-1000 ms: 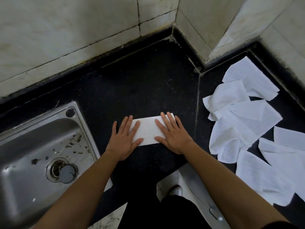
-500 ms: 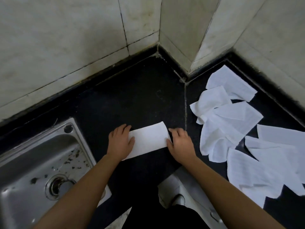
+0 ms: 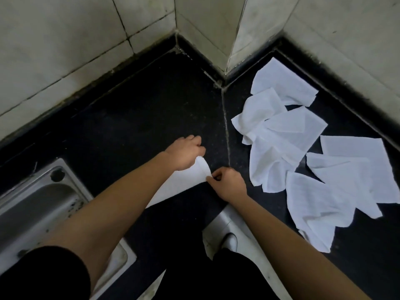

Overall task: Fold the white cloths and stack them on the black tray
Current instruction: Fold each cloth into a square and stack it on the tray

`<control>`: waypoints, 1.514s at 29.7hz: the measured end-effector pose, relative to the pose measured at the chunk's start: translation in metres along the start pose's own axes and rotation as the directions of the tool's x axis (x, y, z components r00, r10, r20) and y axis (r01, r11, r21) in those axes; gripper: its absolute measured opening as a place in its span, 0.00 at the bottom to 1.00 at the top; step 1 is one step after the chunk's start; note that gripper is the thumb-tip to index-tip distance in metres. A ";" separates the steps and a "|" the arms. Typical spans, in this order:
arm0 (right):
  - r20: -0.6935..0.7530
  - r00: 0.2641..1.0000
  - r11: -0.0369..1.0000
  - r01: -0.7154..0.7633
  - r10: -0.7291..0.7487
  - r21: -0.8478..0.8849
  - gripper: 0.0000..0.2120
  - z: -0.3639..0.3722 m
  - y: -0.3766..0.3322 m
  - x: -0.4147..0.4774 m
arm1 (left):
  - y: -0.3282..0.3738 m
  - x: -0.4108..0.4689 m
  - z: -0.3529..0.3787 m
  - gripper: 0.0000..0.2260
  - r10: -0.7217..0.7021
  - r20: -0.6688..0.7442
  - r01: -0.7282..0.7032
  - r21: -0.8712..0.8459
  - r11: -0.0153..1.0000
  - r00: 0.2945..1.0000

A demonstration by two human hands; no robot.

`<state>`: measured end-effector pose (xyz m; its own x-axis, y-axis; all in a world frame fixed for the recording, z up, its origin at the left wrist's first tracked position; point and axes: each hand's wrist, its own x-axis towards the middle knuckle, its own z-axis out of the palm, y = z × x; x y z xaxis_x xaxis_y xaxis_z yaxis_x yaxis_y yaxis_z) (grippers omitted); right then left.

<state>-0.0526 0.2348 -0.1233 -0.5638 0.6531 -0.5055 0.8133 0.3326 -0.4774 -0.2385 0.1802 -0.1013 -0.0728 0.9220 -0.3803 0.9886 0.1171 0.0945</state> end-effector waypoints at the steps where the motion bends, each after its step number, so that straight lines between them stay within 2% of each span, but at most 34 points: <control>1: 0.016 1.000 0.999 -0.019 0.018 0.044 0.09 -0.001 0.002 0.001 | 0.000 0.001 -0.001 0.19 0.009 0.012 -0.009 0.003 1.000 1.000; 4: 0.063 0.997 0.965 -0.047 0.031 0.257 0.07 -0.008 0.004 0.004 | -0.004 -0.004 -0.005 0.14 -0.080 0.046 0.087 -0.209 0.974 0.996; 6: 0.099 0.995 0.918 -0.050 0.012 0.393 0.06 -0.016 0.001 0.007 | -0.009 -0.012 -0.008 0.11 -0.199 0.090 0.218 -0.377 0.900 0.976; 8: 0.119 0.992 0.890 -0.026 -0.032 0.455 0.07 -0.025 -0.003 0.012 | -0.015 -0.021 -0.011 0.10 -0.283 0.113 0.300 -0.500 0.812 0.953; 12: 0.118 0.986 0.895 0.058 -0.122 0.442 0.16 -0.057 -0.027 0.019 | -0.025 -0.040 -0.037 0.21 -0.410 0.098 0.377 -0.626 0.683 0.907; 16: -0.065 0.963 0.876 0.265 -0.262 0.404 0.05 -0.103 -0.066 0.016 | -0.037 -0.063 -0.083 0.11 -0.500 -0.053 0.315 -0.718 0.621 0.865; 20: -0.275 0.863 0.787 0.501 -0.423 0.360 0.05 -0.141 -0.096 -0.004 | -0.032 -0.095 -0.118 0.06 -0.580 -0.266 0.193 -0.769 0.609 0.770; 23: -0.332 0.771 0.721 0.631 -0.544 0.286 0.04 -0.151 -0.098 -0.027 | -0.015 -0.116 -0.119 0.04 -0.582 -0.408 0.114 -0.743 0.659 0.703; 26: -0.283 0.705 0.710 0.696 -0.650 0.103 0.05 -0.136 -0.073 -0.039 | 0.011 -0.133 -0.091 0.05 -0.556 -0.510 0.103 -0.669 0.736 0.656; 30: -0.090 0.694 0.699 0.704 -0.715 -0.126 0.09 -0.075 -0.013 -0.054 | 0.058 -0.155 -0.002 0.08 -0.468 -0.448 0.203 -0.521 0.829 0.762; 33: 0.068 0.672 0.640 0.728 -0.738 -0.245 0.08 -0.029 0.031 -0.068 | 0.093 -0.171 0.060 0.11 -0.396 -0.355 0.226 -0.434 0.872 0.847; 35: 0.117 0.639 0.594 0.757 -0.760 -0.272 0.06 -0.006 0.055 -0.074 | 0.111 -0.177 0.087 0.12 -0.367 -0.317 0.223 -0.409 0.885 0.874; 38: 0.191 0.607 0.547 0.786 -0.771 -0.290 0.05 0.004 0.074 -0.083 | 0.124 -0.183 0.103 0.12 -0.383 -0.281 0.238 -0.437 0.867 0.880; 41: 0.348 0.556 0.424 0.818 -0.755 -0.387 0.15 -0.003 0.059 -0.078 | 0.116 -0.187 0.104 0.06 -0.343 -0.193 0.223 -0.464 0.857 0.919; 45: 0.536 0.553 0.354 0.828 -0.638 -0.434 0.28 -0.009 0.035 -0.069 | 0.108 -0.184 0.094 0.09 -0.257 -0.027 0.217 -0.456 0.863 0.966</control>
<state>0.0161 0.2082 -0.0987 -0.9078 -0.2153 -0.3600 -0.1167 0.9540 -0.2761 -0.1060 -0.0116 -0.1078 -0.3279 0.8707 -0.3665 0.7777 0.4690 0.4185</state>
